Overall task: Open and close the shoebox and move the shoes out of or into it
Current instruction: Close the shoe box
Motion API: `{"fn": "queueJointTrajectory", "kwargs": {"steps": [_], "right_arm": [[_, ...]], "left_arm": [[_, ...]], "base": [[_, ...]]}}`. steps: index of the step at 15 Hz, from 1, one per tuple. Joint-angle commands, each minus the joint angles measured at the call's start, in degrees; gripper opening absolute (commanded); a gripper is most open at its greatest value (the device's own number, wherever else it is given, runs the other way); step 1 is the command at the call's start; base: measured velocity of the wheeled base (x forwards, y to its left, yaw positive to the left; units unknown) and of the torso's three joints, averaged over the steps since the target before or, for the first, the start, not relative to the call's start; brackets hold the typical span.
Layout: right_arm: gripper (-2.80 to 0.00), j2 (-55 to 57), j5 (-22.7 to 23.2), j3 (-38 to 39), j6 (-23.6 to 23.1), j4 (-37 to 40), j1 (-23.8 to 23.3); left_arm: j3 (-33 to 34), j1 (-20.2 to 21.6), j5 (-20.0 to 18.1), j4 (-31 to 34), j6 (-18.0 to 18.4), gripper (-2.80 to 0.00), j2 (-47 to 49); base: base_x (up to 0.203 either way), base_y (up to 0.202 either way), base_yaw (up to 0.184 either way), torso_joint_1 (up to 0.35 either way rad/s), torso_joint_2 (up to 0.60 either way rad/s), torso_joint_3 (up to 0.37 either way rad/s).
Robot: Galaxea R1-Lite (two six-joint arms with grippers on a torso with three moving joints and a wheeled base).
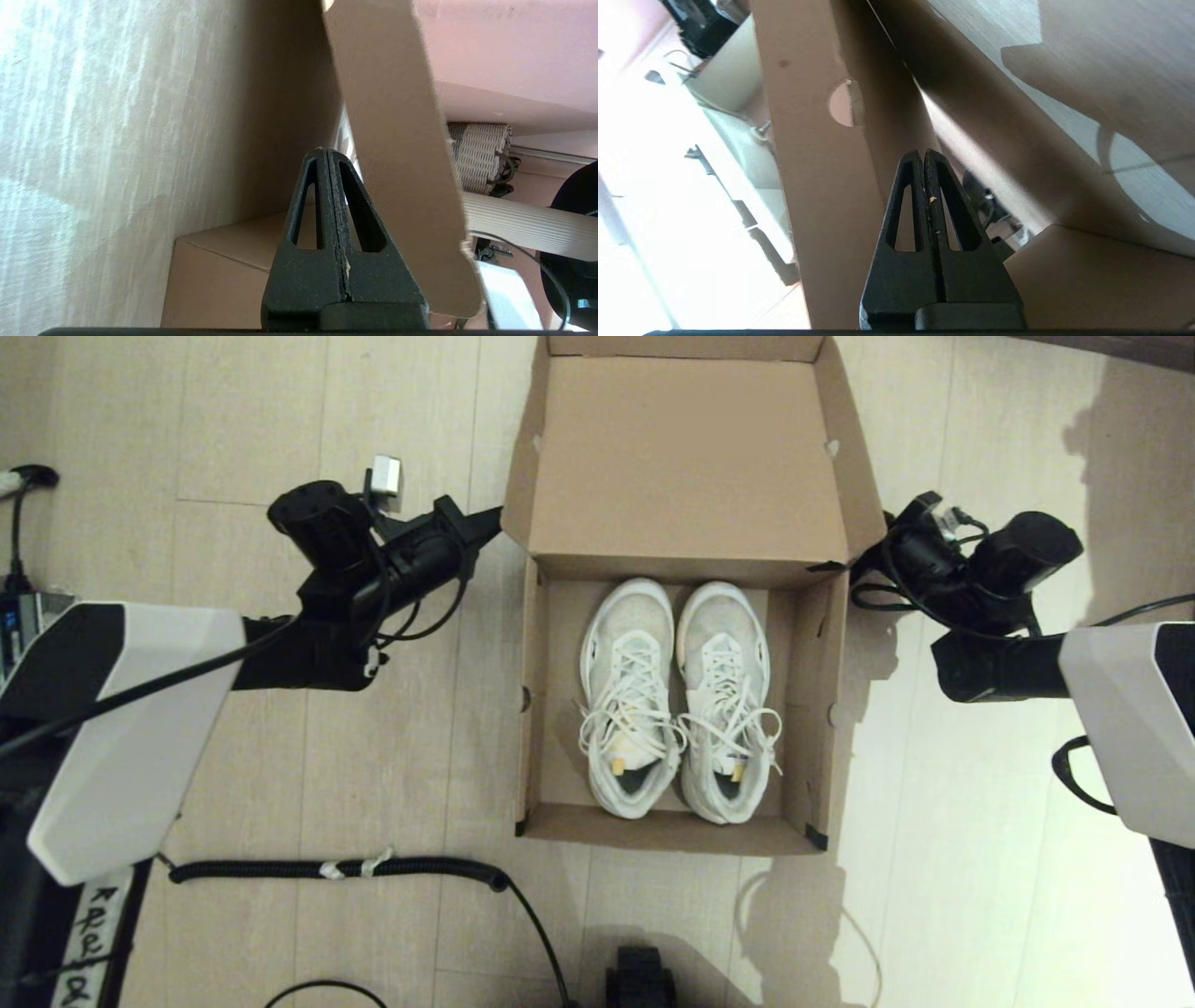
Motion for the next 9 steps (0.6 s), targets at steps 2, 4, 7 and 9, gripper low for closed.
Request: {"fn": "queueJointTrajectory", "kwargs": {"steps": [2, 4, 7, 9], "right_arm": [[-2.8, 0.97, 0.28, 0.01, 2.77, -2.43, 0.44], [-2.8, 0.66, 0.36, -0.08, 4.05, -2.98, 0.78], [-2.8, 0.09, 0.62, -0.15, 4.64, -3.07, 1.55], [-2.8, 0.09, 1.59, -0.46, 4.74, -3.07, 2.27]], "left_arm": [[0.02, 0.08, -0.09, -0.82, -0.33, -2.8, -0.02], [0.11, -0.01, -0.09, -0.82, -0.33, -2.8, -0.02], [0.11, -0.01, -0.09, -0.82, -0.25, -2.8, -0.02], [0.04, -0.01, -0.17, -0.82, -0.25, -2.8, 0.05]], "base": [[0.0, 0.0, 0.0, 0.0, 0.0, 0.0], [0.0, 0.0, 0.0, 0.0, 0.0, 0.0], [0.0, 0.0, 0.0, 0.0, 0.0, 0.0], [0.0, 0.0, 0.0, 0.0, 0.0, 0.0]]}}
